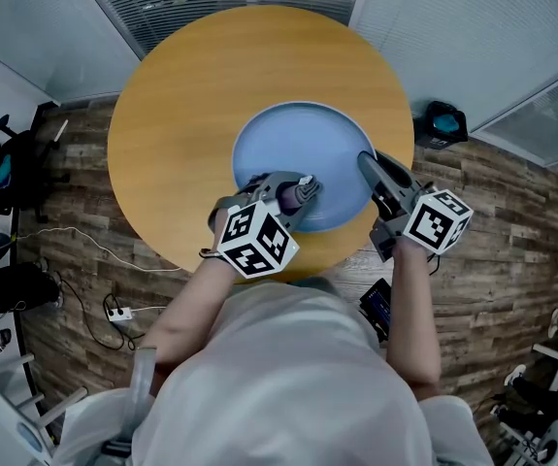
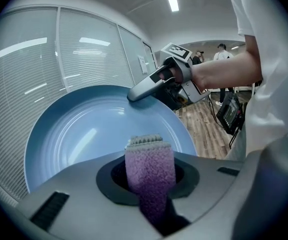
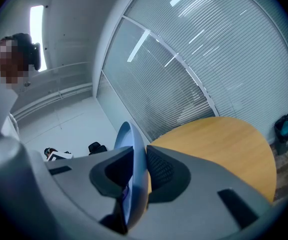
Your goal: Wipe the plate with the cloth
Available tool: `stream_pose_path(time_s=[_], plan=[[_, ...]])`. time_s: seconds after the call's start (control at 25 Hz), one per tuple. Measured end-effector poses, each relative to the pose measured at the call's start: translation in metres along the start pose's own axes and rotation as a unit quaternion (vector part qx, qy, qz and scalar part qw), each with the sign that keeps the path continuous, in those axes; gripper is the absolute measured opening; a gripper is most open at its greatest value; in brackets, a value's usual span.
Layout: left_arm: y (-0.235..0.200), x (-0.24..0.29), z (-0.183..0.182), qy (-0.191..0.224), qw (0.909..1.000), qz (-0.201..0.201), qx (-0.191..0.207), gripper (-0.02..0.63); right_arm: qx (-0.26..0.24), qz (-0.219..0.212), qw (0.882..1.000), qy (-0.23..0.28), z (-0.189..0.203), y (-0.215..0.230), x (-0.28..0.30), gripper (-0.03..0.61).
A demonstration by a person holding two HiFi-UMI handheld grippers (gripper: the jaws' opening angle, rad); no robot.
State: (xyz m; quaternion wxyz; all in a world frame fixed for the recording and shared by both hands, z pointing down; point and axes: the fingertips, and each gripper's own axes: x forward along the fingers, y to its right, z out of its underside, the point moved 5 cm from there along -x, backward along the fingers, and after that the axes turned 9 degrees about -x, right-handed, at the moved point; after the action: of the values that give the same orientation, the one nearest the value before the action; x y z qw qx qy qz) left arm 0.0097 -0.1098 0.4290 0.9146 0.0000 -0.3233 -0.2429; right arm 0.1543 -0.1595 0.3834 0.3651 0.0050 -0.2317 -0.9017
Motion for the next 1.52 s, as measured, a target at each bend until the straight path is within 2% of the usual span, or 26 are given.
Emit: stream_pose_path(time_s=[0.4,0.56,0.8,0.96,1.2,1.52], plan=[[0.014,0.011,-0.023,0.025,0.9993,0.025,0.012,0.076,-0.007,-0.011,1.000,0.000,-0.002,-0.015,0.006,0.070],[0.019,0.014,-0.032,0.033,0.9988,0.030,0.019,0.077,-0.022,-0.017,1.000,-0.009,-0.004,-0.021,0.007,0.072],[0.023,0.017,-0.044,0.038,0.9983,0.033,0.031,0.077,-0.018,-0.027,0.999,-0.015,-0.001,-0.023,0.011,0.072],[0.029,0.021,-0.047,0.033,0.9973,0.038,0.054,0.077,-0.024,-0.033,0.999,-0.022,0.002,-0.024,0.014,0.072],[0.038,0.023,-0.042,0.012,0.9922,0.055,0.111,0.077,-0.018,-0.031,0.999,-0.021,0.001,-0.024,0.011,0.072],[0.038,0.022,-0.032,0.001,0.9928,0.044,0.111,0.077,-0.001,-0.025,1.000,-0.006,-0.003,-0.019,0.008,0.072]])
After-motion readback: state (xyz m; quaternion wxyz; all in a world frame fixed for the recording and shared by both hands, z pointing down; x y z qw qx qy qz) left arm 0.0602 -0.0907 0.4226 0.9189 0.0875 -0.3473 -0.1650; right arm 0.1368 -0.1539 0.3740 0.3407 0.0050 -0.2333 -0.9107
